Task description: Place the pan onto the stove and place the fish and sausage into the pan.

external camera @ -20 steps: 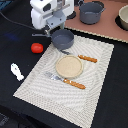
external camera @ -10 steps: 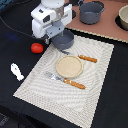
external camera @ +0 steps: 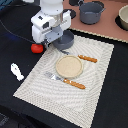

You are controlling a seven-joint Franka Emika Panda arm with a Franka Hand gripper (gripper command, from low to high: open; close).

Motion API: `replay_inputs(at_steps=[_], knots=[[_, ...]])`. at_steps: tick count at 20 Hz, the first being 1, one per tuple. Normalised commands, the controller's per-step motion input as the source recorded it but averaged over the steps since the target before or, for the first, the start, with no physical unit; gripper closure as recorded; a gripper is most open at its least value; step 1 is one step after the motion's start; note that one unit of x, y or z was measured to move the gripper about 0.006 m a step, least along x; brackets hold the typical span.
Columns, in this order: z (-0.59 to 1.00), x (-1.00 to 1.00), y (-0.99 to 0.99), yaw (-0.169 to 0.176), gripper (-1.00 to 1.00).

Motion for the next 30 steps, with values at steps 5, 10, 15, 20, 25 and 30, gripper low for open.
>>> replay_inputs(at_steps=[5,10,15,20,25,30], knots=[[-0.06,0.1,0.0,-0.023,1.0],[-0.07,0.11,0.0,-0.014,1.0],[-0.13,0.08,0.0,-0.01,1.0],[-0.16,0.05,0.0,-0.011,1.0],[-0.03,0.14,0.0,-0.015,1.0],[0.04,0.19,0.0,-0.024,1.0]])
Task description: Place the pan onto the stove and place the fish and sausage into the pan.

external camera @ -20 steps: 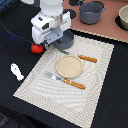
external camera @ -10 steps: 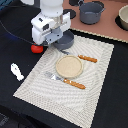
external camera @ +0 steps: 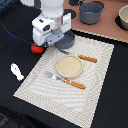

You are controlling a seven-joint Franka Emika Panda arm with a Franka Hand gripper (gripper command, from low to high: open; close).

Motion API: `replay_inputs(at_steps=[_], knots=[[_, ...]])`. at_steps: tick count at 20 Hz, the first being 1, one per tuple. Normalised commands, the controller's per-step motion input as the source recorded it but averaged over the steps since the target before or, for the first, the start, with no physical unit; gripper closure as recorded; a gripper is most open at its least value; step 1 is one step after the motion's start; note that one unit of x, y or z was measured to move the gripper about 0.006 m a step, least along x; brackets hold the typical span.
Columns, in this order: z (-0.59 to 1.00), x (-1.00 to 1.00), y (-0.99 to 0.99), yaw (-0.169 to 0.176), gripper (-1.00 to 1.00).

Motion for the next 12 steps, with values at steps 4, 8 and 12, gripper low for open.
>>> replay_inputs(at_steps=[4,8,12], knots=[[0.62,0.1,0.0,-0.016,1.0],[1.0,-0.04,0.0,-0.047,1.0],[0.93,-0.27,0.09,-0.037,1.0]])
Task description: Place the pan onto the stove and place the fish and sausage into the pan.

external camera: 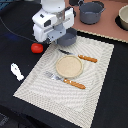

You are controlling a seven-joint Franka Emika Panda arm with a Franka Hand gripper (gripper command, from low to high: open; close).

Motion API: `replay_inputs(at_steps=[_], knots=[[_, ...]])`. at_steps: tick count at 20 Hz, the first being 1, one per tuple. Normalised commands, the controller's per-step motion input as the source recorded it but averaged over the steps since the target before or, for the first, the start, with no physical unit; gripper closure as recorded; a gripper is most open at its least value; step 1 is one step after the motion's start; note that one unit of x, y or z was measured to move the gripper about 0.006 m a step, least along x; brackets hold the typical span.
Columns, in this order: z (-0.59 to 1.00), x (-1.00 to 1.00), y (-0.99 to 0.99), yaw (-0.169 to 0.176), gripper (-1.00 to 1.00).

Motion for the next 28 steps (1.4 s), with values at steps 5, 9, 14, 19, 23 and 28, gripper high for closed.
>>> replay_inputs(at_steps=[5,9,14,19,23,28], knots=[[0.78,-0.35,0.32,0.0,1.0],[0.55,-0.32,0.55,0.006,1.0],[0.25,-0.25,0.6,0.028,1.0],[0.01,-0.3,0.59,0.032,1.0],[0.0,-0.4,0.55,0.039,1.0],[0.0,-0.45,0.5,0.036,1.0]])
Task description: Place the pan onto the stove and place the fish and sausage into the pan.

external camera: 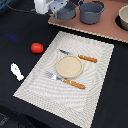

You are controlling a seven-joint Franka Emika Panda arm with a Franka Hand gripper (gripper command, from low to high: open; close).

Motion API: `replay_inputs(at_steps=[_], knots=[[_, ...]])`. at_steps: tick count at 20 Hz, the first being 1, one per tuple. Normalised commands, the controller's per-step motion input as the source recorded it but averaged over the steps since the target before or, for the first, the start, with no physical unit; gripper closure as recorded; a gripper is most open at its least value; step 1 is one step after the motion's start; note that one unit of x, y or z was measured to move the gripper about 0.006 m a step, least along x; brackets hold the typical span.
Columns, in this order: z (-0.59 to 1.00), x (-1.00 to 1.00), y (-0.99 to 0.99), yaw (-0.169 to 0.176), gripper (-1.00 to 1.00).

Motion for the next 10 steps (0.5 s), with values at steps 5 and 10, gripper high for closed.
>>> replay_inputs(at_steps=[5,10], knots=[[-0.02,-0.39,0.42,0.033,1.0],[-0.07,-0.03,0.47,0.002,1.0]])
